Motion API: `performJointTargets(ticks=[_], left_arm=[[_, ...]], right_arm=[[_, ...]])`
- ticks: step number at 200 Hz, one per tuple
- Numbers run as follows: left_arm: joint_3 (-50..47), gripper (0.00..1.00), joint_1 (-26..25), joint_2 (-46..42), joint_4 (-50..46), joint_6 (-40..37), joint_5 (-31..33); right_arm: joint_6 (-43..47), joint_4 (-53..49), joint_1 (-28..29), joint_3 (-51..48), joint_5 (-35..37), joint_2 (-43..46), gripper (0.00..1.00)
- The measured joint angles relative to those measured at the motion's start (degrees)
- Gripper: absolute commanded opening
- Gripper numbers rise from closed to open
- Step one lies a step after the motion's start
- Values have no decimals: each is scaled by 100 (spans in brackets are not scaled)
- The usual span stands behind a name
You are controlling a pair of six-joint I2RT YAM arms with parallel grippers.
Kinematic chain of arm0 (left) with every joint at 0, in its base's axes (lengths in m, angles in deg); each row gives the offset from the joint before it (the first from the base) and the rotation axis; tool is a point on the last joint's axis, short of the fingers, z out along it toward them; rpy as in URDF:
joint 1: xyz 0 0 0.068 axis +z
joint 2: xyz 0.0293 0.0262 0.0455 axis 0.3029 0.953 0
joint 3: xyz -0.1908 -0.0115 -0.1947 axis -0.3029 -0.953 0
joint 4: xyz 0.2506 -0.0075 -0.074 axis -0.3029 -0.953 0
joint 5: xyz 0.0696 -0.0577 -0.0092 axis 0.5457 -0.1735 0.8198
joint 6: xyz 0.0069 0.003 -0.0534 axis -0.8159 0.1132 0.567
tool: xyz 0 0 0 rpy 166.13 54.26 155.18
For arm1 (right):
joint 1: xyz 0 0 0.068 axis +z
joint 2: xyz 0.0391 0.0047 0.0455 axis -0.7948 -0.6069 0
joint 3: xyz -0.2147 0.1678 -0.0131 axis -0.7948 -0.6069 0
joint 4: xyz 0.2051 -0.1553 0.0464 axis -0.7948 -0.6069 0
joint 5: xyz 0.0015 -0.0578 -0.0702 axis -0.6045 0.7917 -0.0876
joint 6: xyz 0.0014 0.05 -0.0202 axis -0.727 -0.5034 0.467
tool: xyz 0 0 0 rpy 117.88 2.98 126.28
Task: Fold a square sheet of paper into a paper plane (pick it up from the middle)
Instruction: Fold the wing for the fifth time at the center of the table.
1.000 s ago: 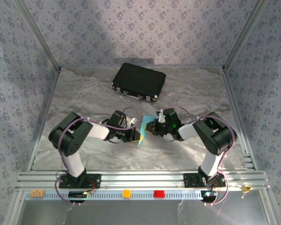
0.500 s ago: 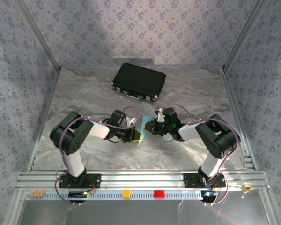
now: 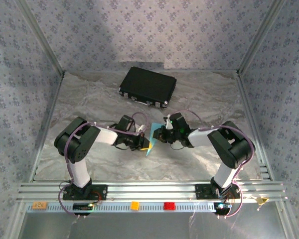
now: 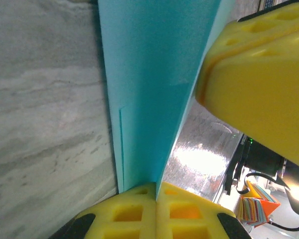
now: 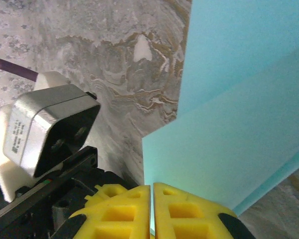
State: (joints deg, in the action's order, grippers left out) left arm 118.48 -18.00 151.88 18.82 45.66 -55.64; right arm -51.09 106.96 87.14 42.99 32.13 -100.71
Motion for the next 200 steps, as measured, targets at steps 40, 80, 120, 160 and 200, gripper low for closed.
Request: performJointTargets(ticks=[40, 80, 120, 160, 200], left_arm=[[59, 0, 0, 13, -127, -35, 0], [114, 0, 2, 33, -232, -72, -22], [138, 0, 2, 37, -286, -109, -20], [157, 0, 2, 42, -323, -131, -22], [201, 0, 4, 68, -393, -146, -50]], right_arm=[[9, -13, -2, 4, 42, -149, 10], [11, -20, -28, 24, 39, -179, 10], [13, -101, -66, 101, 59, -179, 10], [37, -321, -66, 221, 61, -181, 11], [103, -601, -66, 426, 127, -221, 11]])
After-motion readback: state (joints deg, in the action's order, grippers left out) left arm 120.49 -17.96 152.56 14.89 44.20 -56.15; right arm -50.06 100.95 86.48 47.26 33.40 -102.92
